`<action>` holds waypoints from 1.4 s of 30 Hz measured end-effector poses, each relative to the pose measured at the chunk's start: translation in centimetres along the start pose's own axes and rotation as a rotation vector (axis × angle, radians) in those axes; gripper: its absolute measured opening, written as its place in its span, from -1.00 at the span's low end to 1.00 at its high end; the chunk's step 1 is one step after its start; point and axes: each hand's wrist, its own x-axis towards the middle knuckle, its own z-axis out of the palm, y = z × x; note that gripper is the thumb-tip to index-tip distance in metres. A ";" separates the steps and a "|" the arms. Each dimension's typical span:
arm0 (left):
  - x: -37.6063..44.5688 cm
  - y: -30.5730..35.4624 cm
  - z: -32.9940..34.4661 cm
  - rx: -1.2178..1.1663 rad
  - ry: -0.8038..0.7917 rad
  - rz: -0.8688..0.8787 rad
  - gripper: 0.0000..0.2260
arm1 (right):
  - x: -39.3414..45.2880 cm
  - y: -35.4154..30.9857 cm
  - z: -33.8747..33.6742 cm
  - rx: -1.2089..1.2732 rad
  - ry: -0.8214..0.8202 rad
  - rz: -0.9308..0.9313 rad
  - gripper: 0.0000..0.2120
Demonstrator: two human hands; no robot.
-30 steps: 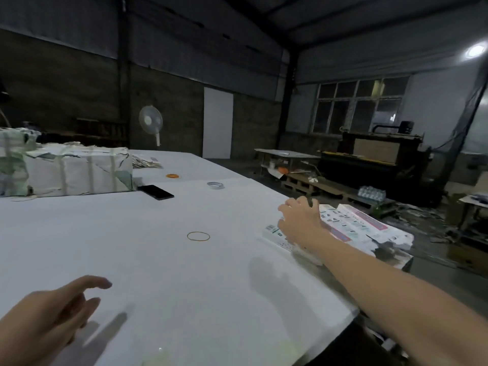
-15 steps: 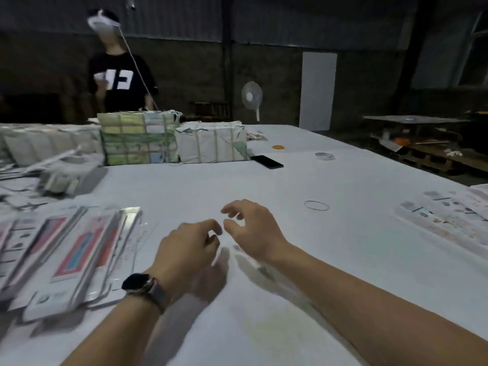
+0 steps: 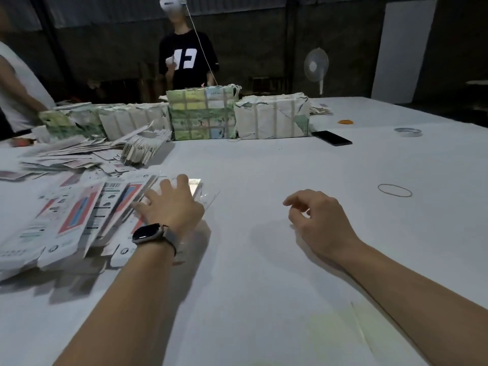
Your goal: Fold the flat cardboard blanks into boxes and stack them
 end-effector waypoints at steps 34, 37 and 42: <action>-7.9 8.7 0.1 -1.611 -0.525 0.291 -0.74 | -0.7 -2.8 -0.7 0.659 0.003 0.020 -0.66; -7.9 8.5 0.1 -1.658 -0.812 0.221 -0.66 | -1.0 -2.8 -0.8 0.672 -0.013 -0.006 -0.66; -7.9 8.6 0.6 -1.882 -1.016 0.185 -0.47 | -0.9 -2.9 -1.6 0.452 0.081 0.021 -0.68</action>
